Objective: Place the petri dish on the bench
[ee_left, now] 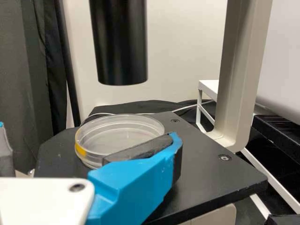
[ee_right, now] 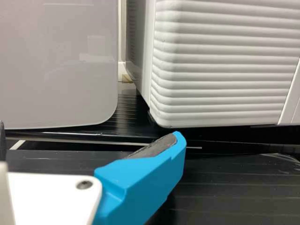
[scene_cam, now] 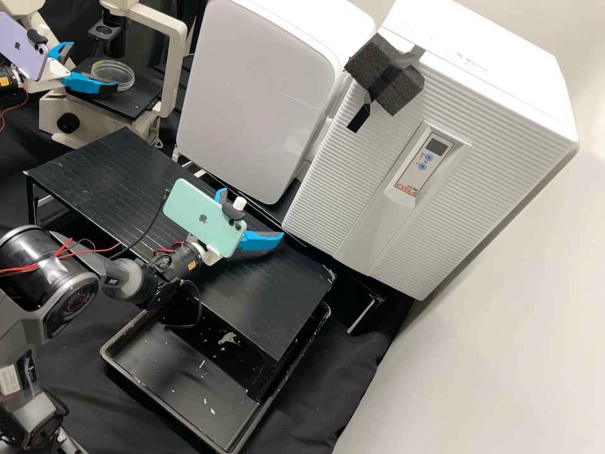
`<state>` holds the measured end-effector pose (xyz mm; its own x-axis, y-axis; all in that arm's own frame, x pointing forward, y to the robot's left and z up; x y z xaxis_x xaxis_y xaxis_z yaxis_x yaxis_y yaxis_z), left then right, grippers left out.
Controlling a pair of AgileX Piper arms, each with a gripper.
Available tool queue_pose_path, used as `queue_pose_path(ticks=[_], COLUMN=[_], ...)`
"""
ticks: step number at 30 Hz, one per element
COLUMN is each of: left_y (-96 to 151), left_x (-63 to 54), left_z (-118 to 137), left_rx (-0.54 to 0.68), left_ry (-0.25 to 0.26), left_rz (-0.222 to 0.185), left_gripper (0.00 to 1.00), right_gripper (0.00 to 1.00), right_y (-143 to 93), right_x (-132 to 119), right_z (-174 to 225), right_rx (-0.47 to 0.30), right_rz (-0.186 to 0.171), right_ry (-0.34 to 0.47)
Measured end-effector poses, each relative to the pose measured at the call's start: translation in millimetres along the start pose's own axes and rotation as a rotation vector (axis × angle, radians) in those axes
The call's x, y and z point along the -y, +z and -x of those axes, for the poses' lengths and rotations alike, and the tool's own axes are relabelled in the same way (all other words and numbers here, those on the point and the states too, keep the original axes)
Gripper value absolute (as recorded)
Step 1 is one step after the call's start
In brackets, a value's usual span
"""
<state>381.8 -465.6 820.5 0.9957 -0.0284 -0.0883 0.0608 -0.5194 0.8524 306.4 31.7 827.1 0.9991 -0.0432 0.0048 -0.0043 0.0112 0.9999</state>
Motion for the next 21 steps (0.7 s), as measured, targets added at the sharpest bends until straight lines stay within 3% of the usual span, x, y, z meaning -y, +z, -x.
queue_pose_path(ticks=[6, 14, 21], left_y=[0, 1, 3], left_x=[4.1, 19.2, 22.6], left_z=[-6, -14, -18], left_rx=[0.009, 0.025, 0.041], left_ry=[-0.010, -0.048, -0.026], left_rz=[0.012, 0.046, 0.048], left_gripper=[1.00, 1.00, 1.00], right_gripper=[1.00, 1.00, 1.00], right_y=[0, 0, 0], right_x=[0, 0, 0], right_z=[0, 0, 0], right_rx=[0.000, 0.000, 0.000], right_rz=[0.000, 0.000, 0.000], right_ry=[0.000, 0.000, 0.000])
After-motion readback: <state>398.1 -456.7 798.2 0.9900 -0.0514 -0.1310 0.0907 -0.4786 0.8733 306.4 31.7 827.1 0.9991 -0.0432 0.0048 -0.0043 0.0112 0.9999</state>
